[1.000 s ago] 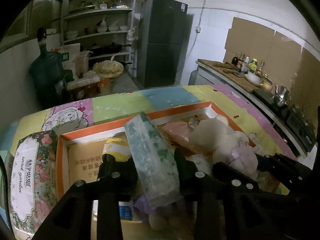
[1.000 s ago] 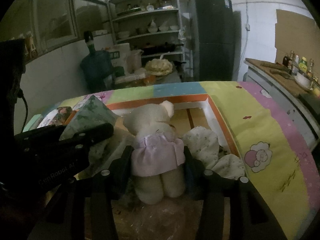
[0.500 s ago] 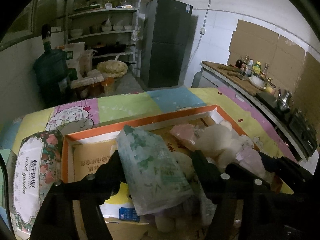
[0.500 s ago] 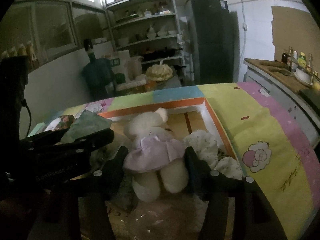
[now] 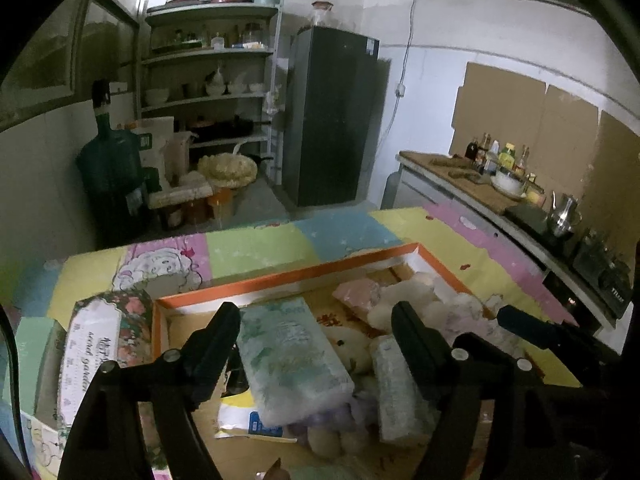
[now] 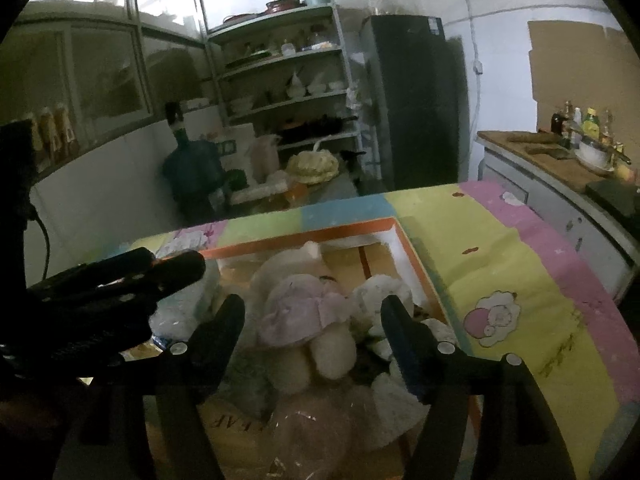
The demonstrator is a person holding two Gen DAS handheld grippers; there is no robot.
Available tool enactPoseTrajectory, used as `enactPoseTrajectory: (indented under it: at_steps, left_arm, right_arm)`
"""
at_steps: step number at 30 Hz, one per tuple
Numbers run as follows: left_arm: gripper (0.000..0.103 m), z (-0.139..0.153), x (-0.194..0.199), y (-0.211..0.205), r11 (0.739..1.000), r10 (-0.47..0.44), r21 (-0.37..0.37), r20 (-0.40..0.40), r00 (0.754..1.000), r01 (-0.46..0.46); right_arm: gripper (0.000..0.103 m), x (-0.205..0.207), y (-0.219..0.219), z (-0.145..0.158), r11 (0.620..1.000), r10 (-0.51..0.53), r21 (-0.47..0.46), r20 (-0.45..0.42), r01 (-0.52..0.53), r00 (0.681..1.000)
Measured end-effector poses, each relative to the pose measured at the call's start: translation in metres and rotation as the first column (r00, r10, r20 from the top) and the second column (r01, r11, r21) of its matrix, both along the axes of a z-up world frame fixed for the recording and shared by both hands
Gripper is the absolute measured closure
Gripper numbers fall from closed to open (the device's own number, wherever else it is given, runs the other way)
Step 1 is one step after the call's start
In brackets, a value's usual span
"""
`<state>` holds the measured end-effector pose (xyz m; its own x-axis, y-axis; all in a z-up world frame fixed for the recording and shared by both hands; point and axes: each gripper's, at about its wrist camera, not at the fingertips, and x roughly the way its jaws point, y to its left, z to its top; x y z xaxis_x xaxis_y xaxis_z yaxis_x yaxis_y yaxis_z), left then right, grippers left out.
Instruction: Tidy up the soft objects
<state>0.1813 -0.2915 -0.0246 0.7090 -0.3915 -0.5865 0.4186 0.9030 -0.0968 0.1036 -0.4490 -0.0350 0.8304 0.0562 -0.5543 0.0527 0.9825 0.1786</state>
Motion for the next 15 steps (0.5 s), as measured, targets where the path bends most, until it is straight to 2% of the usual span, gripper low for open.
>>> enactPoseTrajectory:
  at_steps: [7,15]
  left_arm:
    - [0.025,0.017,-0.016,0.012,1.000,0.018,-0.020,0.050,0.999,-0.017]
    - [0.025,0.032,-0.041,0.027,0.999,0.041,-0.007,0.091,0.995,-0.040]
  right_arm:
    - [0.030,-0.016,0.006,0.010,1.000,-0.022,0.002,0.032,0.022,0.999]
    - [0.030,-0.041,0.026,0.025,0.999,-0.054,-0.005,0.089,0.054,0.995]
